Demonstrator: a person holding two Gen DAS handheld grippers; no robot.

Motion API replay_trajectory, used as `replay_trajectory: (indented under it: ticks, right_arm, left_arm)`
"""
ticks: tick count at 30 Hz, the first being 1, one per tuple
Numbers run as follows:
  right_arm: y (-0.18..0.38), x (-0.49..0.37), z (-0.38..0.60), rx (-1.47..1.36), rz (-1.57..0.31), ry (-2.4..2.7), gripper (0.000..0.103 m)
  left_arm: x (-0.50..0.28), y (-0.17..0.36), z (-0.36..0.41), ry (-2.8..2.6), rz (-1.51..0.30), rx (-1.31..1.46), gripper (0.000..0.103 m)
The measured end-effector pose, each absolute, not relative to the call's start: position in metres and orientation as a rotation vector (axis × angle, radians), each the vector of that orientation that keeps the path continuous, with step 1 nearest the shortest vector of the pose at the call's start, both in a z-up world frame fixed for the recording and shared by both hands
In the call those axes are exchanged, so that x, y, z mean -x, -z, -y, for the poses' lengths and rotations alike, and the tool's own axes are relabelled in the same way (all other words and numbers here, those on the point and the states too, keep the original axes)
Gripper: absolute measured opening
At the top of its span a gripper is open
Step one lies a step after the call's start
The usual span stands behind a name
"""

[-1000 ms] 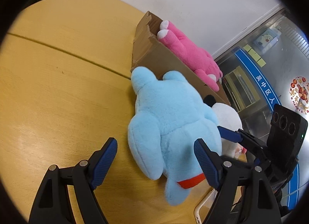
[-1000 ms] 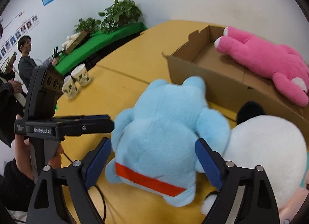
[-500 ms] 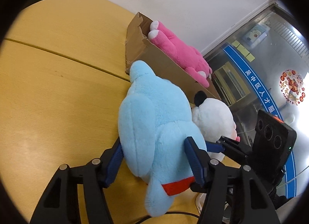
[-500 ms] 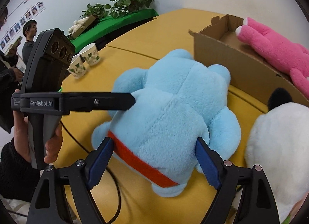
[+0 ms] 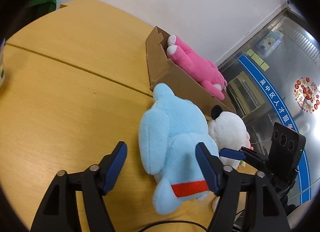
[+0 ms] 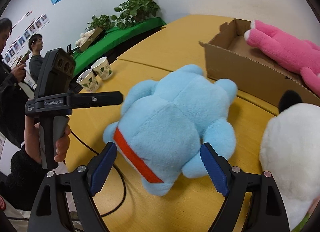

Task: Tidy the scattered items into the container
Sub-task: 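Move both grippers to the light blue plush bear on the table, then close both grippers on the light blue plush bear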

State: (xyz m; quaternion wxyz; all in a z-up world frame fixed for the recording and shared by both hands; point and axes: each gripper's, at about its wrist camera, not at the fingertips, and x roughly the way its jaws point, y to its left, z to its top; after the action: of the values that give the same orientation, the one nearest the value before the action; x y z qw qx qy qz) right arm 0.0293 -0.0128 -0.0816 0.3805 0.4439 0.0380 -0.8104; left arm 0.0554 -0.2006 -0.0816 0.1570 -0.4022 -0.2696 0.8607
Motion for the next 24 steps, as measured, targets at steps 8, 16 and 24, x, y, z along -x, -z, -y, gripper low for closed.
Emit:
replay_trajectory:
  ticks: [8, 16, 24]
  right_arm:
    - [0.094, -0.004, -0.009, -1.220, 0.148, 2.150, 0.095]
    - [0.111, 0.010, -0.008, -1.282, 0.280, 2.181, 0.098]
    - [0.096, 0.003, -0.005, -1.215, 0.216, 2.200, 0.098]
  left_arm:
    - [-0.027, 0.080, 0.194, -2.449, 0.661, 1.210, 0.073]
    - [-0.008, 0.109, 0.190, -2.452, 0.540, 1.354, 0.070]
    - [-0.007, 0.114, 0.195, -2.455, 0.552, 1.362, 0.041]
